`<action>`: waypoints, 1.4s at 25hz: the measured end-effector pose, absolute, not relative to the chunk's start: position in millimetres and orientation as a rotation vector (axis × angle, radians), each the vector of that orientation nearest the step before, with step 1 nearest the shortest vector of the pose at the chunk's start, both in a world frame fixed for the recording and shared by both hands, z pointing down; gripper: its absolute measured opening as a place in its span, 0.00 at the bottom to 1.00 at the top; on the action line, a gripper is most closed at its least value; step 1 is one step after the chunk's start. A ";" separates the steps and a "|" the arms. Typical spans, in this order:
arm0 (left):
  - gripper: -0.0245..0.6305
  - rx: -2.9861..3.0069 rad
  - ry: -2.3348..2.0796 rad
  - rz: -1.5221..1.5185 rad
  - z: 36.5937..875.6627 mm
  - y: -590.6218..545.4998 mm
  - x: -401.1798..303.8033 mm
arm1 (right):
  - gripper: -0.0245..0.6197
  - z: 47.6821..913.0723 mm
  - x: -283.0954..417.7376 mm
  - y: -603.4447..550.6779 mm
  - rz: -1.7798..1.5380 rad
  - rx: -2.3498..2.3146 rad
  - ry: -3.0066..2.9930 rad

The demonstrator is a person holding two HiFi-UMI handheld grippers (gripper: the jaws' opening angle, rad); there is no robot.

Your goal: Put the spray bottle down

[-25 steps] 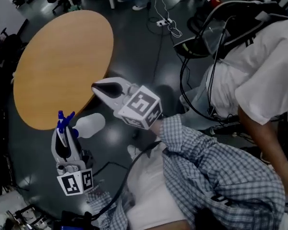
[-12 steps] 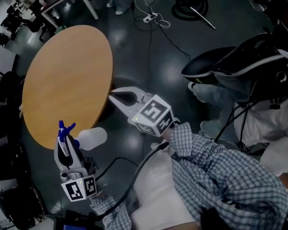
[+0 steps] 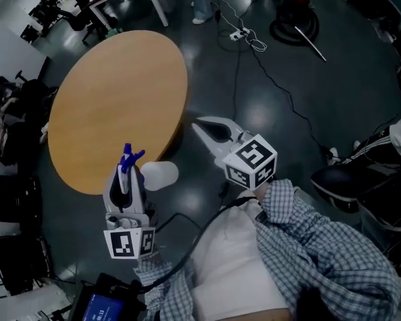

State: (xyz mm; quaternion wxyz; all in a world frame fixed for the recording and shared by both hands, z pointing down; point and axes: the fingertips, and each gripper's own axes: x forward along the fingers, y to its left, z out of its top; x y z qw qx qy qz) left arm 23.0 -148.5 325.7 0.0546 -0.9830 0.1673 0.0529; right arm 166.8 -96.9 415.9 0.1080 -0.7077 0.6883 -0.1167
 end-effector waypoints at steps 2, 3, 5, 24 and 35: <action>0.18 -2.999 0.509 0.167 324.0 -152.6 16.4 | 0.03 410.7 161.7 -99.7 -0.340 -2.100 2.032; 0.18 -3.007 0.508 0.168 320.4 -156.1 7.7 | 0.03 404.9 156.0 -102.0 -0.336 -2.112 2.025; 0.18 -3.011 0.530 0.167 312.0 -158.7 -8.3 | 0.03 392.7 148.7 -106.8 -0.332 -2.118 2.016; 0.18 -2.818 1.237 0.059 321.0 -144.6 24.8 | 0.03 364.0 188.8 -158.5 -0.188 -1.571 2.627; 0.18 -2.824 1.148 -0.033 346.5 -131.2 34.7 | 0.03 365.1 164.8 -162.2 -0.217 -1.459 2.589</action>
